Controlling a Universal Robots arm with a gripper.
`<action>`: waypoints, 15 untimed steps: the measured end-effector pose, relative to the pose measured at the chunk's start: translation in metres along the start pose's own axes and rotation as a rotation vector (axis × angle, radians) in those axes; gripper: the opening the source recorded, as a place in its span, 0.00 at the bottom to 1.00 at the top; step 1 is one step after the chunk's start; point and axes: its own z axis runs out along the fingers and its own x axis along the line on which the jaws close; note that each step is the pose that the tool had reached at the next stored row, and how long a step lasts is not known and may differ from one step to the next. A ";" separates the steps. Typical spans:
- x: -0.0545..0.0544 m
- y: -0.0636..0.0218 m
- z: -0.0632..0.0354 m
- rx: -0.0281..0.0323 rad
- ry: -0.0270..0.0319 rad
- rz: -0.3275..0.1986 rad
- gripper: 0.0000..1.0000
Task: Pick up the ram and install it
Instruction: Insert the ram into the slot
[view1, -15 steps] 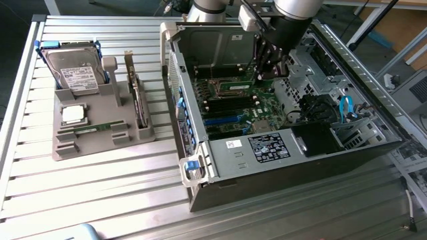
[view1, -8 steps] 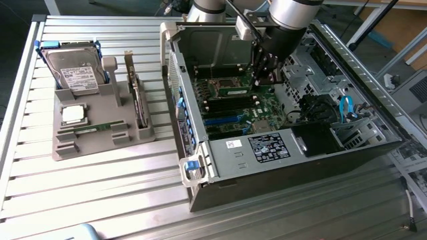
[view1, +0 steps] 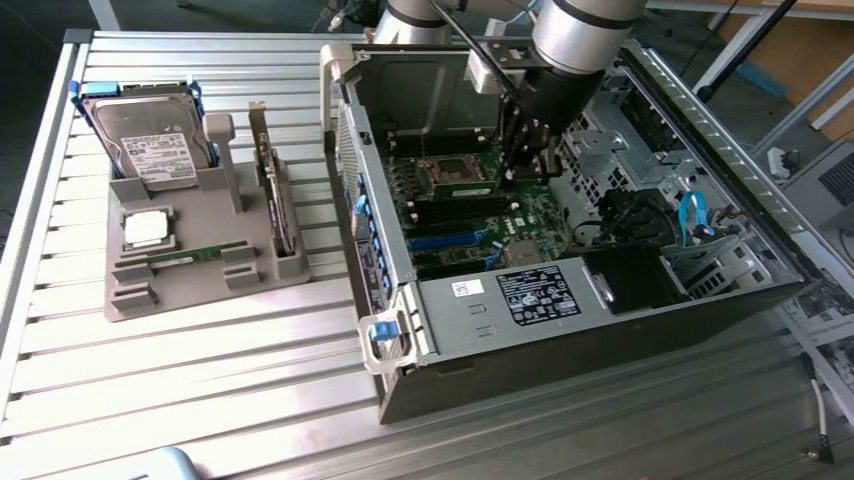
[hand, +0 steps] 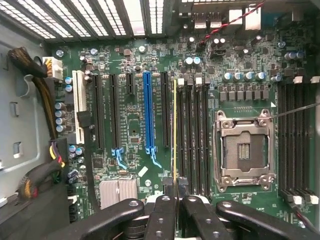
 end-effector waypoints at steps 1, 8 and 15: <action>0.000 0.0000 0.0019 0.0000 0.0000 0.001 0.12; 0.000 0.0000 0.0098 0.0000 0.0001 0.004 0.12; 0.000 0.0000 0.0098 0.0000 0.0001 -0.009 0.12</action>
